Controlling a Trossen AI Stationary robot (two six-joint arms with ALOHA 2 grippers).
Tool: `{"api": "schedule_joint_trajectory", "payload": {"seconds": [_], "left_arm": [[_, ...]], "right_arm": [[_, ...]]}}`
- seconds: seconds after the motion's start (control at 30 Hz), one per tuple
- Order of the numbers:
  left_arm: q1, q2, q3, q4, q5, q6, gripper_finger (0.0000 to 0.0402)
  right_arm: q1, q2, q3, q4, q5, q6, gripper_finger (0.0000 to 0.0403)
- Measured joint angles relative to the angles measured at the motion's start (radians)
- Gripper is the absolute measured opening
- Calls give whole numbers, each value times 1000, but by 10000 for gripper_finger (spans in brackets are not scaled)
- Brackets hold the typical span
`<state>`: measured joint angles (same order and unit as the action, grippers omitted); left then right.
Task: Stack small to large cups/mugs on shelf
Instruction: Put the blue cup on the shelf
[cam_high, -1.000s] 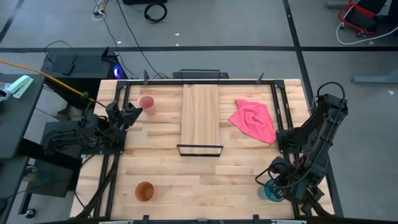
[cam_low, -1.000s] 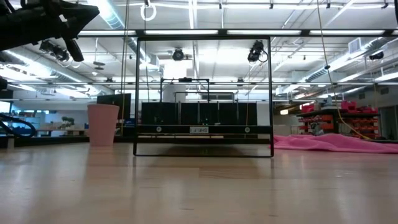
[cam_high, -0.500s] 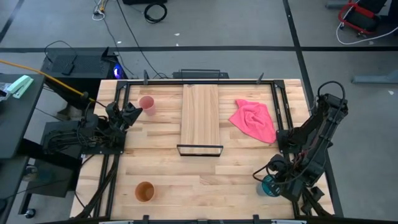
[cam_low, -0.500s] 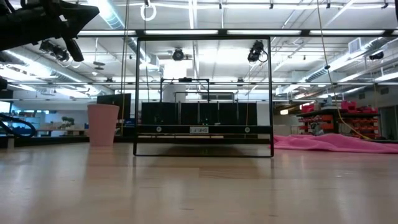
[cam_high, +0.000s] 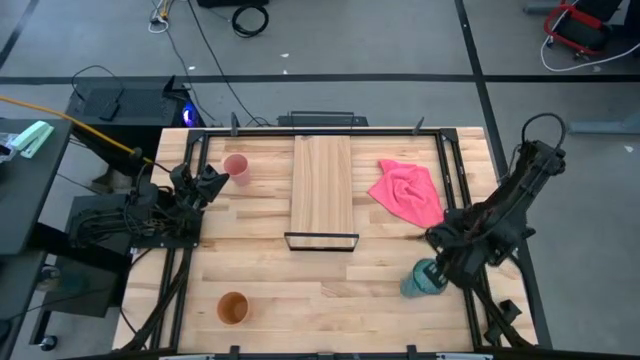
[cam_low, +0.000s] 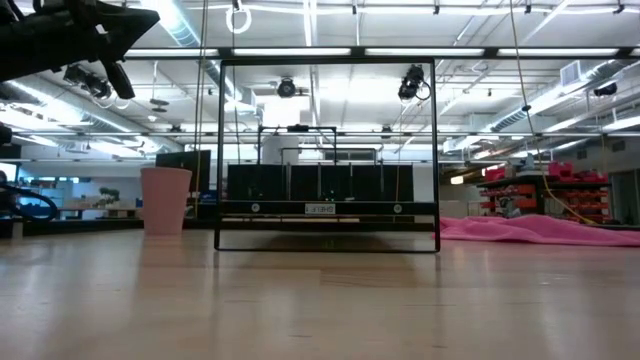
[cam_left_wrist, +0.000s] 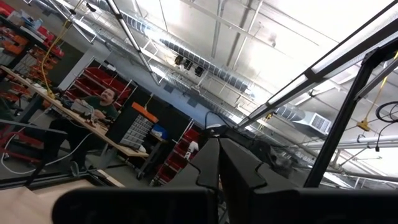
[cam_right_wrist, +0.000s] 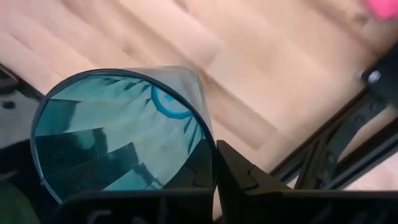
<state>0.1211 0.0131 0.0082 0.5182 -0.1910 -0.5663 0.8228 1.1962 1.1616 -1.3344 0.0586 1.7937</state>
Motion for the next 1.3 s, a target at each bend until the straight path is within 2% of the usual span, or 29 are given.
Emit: {"api": "schedule_joint_trajectory", "payload": {"seconds": [0.23,0.37,0.43,0.93,1.1,1.3], "left_arm": [[0,0,0,0,0,0,24],[0,0,0,0,0,2,21],[0,0,0,0,0,1,18],[0,0,0,-13,0,0,20],[0,0,0,-14,0,0,13],[0,0,0,-14,0,0,20]], "right_arm": [[-121,-84,132,-248,99,-72,5],[-226,-130,208,-237,216,-183,5],[-295,-141,235,-237,242,-260,5],[-823,-55,459,-237,236,-899,5],[-964,46,600,-238,195,-1095,5],[-1091,213,804,-235,89,-1293,5]]}}
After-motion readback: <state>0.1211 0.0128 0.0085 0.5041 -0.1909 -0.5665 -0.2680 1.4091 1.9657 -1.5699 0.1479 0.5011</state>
